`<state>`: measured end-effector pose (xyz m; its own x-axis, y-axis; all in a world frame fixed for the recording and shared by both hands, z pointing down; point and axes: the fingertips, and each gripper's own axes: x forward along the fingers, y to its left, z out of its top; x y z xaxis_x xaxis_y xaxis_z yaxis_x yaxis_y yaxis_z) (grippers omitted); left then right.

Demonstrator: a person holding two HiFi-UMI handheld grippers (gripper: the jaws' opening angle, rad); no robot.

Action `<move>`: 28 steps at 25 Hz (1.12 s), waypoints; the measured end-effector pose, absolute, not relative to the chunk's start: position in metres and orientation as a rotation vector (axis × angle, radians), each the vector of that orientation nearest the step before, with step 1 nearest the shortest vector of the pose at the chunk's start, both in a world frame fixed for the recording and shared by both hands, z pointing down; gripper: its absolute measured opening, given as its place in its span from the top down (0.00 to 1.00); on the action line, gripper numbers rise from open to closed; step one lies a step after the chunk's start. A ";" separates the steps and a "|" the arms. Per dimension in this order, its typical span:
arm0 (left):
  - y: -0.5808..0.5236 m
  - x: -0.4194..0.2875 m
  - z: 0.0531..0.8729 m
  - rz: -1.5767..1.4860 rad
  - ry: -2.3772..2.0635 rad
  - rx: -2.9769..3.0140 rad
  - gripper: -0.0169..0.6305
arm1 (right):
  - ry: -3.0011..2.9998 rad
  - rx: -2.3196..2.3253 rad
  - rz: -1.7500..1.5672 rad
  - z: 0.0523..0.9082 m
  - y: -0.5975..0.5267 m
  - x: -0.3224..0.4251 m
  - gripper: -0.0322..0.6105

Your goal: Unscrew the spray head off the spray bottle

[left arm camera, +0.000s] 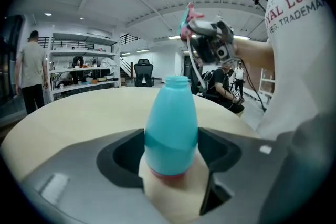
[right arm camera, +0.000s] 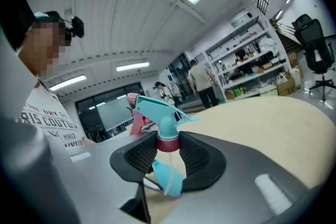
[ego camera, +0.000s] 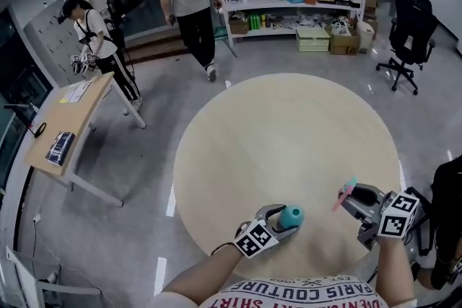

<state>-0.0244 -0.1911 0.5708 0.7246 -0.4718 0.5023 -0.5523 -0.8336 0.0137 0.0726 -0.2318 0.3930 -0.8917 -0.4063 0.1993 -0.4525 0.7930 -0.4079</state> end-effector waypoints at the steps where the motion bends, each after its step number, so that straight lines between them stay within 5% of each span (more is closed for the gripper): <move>1: -0.191 -0.027 0.570 0.735 -0.834 2.763 0.49 | -2.800 0.698 0.741 0.417 -0.235 0.072 0.75; 11: -0.191 -0.028 0.565 0.654 -0.851 2.779 0.49 | -2.277 0.881 1.053 0.591 -0.269 0.077 0.75; 23: -0.185 -0.033 0.573 0.663 -0.816 2.779 0.49 | -2.121 0.970 0.814 0.629 -0.268 0.067 0.74; 28: -0.186 -0.036 0.571 0.602 -0.826 2.764 0.46 | -2.155 1.032 0.817 0.624 -0.267 0.076 0.60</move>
